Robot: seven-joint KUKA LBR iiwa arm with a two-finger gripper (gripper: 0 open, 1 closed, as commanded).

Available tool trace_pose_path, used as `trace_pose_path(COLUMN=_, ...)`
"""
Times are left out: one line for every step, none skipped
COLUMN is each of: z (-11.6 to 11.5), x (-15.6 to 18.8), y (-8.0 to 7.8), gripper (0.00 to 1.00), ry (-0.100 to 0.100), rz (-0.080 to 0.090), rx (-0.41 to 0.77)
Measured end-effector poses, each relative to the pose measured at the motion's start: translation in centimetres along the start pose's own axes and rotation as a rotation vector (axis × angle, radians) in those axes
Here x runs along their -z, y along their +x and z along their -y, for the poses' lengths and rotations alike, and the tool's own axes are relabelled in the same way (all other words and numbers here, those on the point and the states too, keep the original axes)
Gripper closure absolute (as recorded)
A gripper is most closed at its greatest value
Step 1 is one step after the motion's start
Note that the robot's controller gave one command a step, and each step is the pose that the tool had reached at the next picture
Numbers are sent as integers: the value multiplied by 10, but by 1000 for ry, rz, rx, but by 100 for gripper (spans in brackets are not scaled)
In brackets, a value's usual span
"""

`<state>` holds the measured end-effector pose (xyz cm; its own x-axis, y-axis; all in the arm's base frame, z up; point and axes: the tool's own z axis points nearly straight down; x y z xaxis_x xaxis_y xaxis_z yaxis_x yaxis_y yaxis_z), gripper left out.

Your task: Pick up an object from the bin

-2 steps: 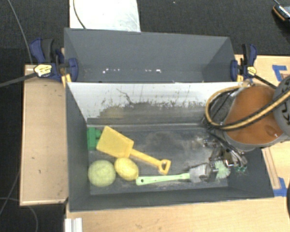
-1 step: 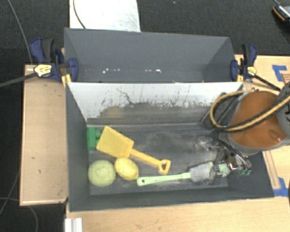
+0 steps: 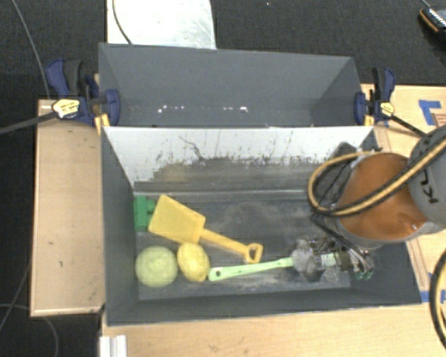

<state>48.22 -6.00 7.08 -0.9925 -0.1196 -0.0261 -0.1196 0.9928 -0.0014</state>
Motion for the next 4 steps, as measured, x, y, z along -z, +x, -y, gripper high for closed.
trace_pose_path(z=0, x=0, y=0, gripper=100, ry=0, rz=0, rx=1)
trace_pose_path(z=-3, x=21, y=2, gripper=100, ry=-3, rz=-12, rx=5)
trace_pose_path(z=-23, x=56, y=-9, gripper=100, ry=-3, rz=-3, rx=334)
trace_pose_path(z=-1, x=82, y=-5, gripper=100, ry=1, rz=5, rx=49)
